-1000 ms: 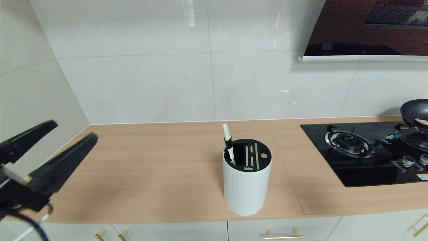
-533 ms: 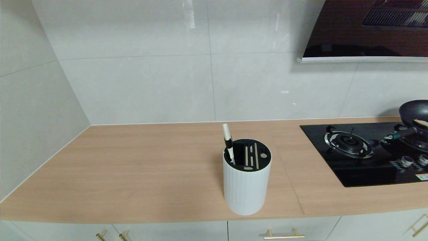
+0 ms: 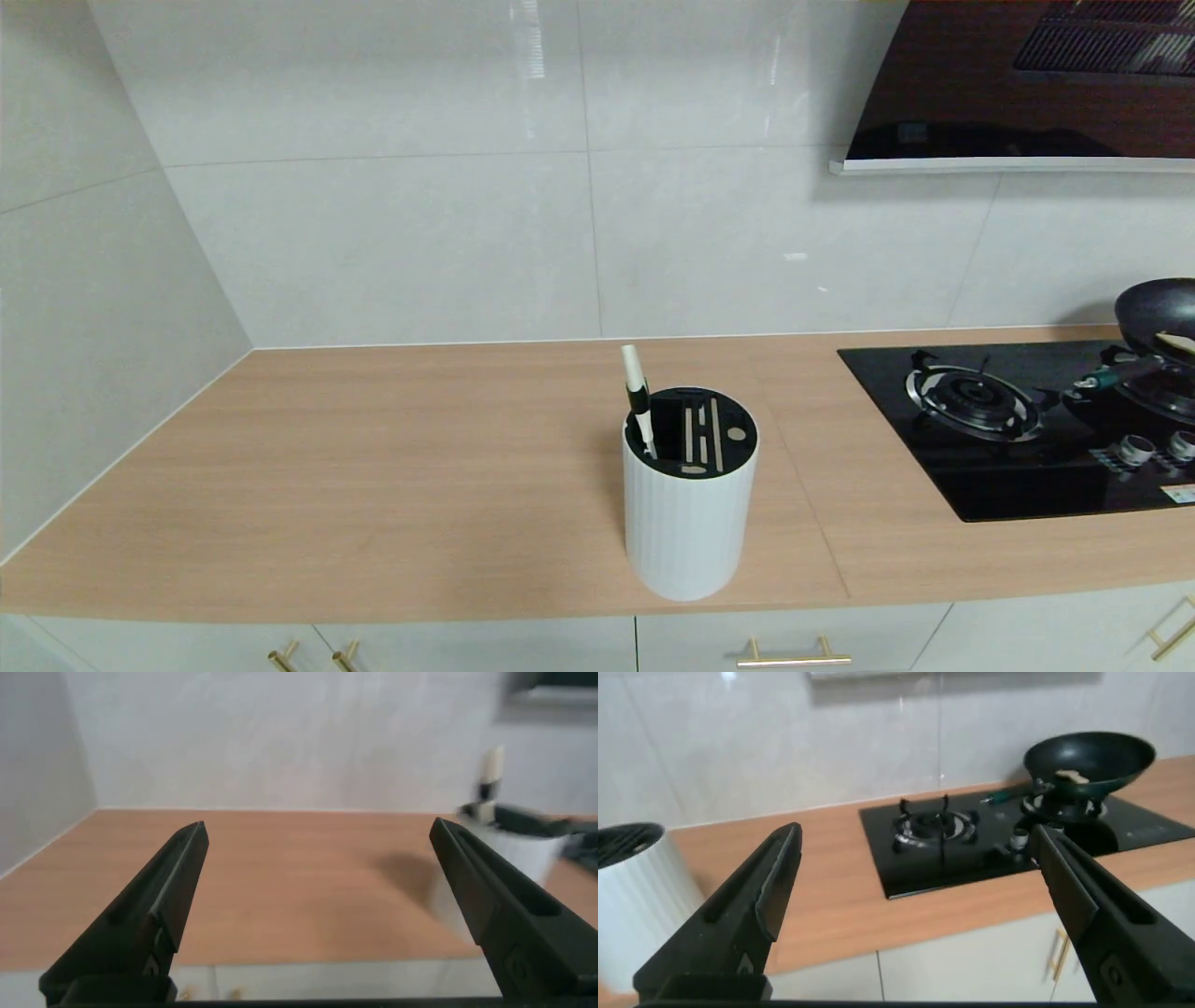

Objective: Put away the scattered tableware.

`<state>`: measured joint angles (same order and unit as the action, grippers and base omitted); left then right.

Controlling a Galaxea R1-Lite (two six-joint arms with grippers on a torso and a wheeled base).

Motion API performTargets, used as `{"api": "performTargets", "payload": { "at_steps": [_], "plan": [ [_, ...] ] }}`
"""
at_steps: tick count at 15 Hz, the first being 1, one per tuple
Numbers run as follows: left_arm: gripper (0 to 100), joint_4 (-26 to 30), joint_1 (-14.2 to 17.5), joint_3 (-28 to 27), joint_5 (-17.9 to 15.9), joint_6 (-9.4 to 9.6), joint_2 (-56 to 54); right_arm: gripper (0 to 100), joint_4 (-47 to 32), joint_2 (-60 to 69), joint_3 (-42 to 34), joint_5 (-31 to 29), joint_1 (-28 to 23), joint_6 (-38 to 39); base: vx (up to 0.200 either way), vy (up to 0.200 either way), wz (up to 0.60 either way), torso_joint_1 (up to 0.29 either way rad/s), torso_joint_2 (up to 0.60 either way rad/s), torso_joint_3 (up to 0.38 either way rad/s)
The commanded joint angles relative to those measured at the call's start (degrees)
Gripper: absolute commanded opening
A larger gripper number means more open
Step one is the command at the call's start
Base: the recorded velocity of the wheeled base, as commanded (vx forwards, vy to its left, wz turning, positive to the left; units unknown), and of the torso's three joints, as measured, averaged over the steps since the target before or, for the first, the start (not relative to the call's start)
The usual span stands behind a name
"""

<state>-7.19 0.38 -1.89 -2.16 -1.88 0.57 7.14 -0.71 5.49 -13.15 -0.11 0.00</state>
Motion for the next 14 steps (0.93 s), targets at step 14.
{"api": "performTargets", "payload": {
  "at_steps": [14],
  "plan": [
    [100,6.31,0.06,1.80,3.92,1.17,-0.49,100,-7.14,0.62,-5.49,12.63,-0.07,0.00,0.000,0.000,0.00,0.000,0.00,0.000]
  ]
}}
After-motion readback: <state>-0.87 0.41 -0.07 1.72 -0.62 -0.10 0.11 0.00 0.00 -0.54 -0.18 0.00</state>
